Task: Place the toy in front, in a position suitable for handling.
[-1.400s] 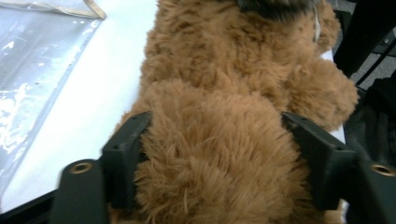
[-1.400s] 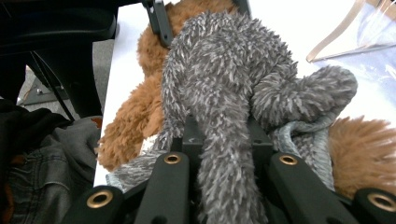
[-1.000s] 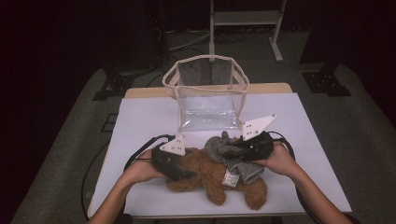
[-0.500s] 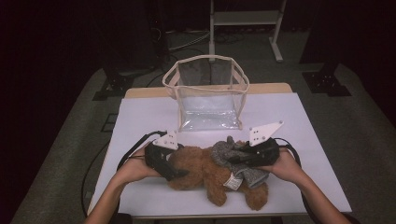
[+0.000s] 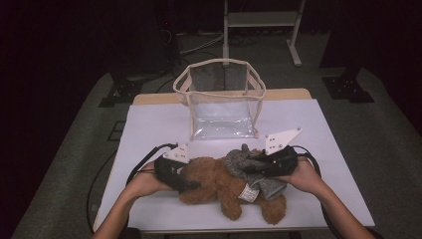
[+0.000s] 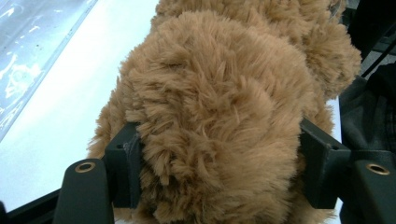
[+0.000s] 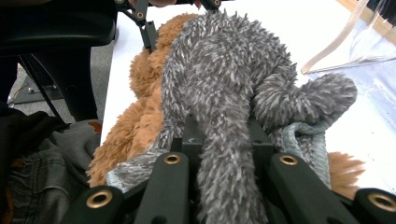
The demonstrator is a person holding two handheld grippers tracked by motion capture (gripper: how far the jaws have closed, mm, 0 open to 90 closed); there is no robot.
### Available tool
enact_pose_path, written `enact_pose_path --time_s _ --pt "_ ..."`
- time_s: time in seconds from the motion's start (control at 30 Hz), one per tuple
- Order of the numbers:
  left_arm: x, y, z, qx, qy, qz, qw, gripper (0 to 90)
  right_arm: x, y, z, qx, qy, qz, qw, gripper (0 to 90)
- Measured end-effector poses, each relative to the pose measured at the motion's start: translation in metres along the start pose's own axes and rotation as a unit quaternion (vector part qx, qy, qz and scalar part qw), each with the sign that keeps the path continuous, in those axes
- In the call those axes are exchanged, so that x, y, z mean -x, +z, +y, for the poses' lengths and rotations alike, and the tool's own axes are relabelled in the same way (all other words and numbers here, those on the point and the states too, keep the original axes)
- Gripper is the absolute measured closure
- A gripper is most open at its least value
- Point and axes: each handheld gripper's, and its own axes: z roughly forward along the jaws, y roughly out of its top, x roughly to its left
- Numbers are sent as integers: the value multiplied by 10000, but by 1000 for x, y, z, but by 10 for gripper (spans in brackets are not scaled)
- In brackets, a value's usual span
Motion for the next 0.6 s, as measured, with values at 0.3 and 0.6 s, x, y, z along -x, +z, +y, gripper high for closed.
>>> enact_pose_path --time_s 0.3,0.6 --pt "4 3 1 149 154 -10 9998 336 0 -14 -8 -5 103 -55 9999 748" --pt "8 16 17 247 289 -54 9993 359 1 10 22 -241 -193 93 9995 748"
